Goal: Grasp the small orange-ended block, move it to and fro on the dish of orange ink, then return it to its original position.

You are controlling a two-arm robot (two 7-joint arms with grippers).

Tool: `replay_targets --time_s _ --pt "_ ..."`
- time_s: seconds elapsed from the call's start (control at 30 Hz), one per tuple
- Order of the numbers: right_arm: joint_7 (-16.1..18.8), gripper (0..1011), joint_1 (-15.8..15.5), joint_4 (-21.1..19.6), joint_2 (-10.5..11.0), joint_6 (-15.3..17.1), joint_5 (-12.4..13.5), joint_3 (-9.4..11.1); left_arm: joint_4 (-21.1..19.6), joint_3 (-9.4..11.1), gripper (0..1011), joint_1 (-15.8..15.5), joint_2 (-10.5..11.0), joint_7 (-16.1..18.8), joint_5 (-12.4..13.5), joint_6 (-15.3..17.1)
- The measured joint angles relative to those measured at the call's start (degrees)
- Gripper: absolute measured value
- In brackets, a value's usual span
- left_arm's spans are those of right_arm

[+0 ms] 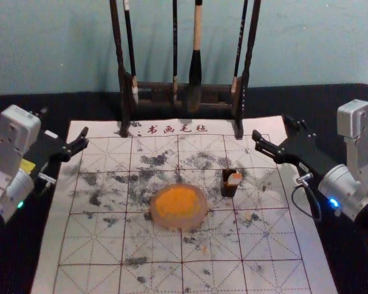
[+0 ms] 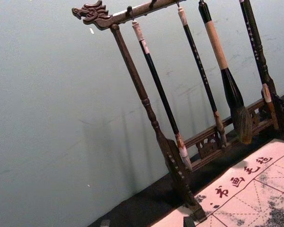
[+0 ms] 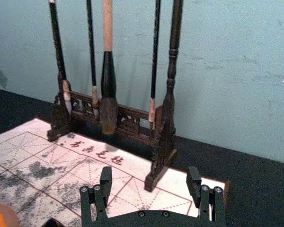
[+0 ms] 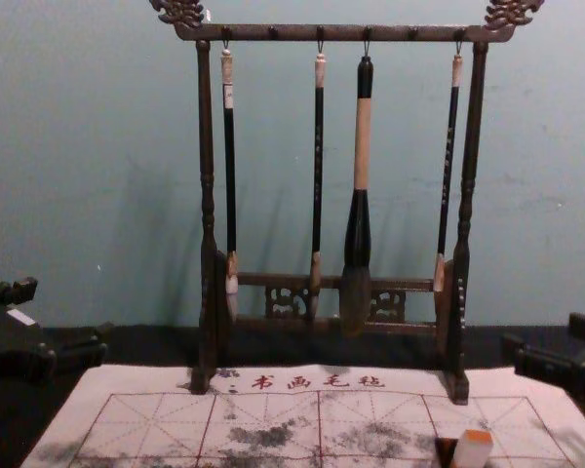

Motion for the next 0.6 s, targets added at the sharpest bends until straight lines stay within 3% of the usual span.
replay_targets --time_s 0.17,0.6 --pt "-0.5 1002 -0.1 1.1 -0.9 -0.2 -0.7 0.5 0.0 0.0 1001 0.0 0.0 0.0 0.0 0.0" --pt "-0.2 1003 0.1 1.0 -0.7 -0.2 -0.7 0.3 0.0 0.0 1001 0.0 0.0 0.0 0.0 0.0"
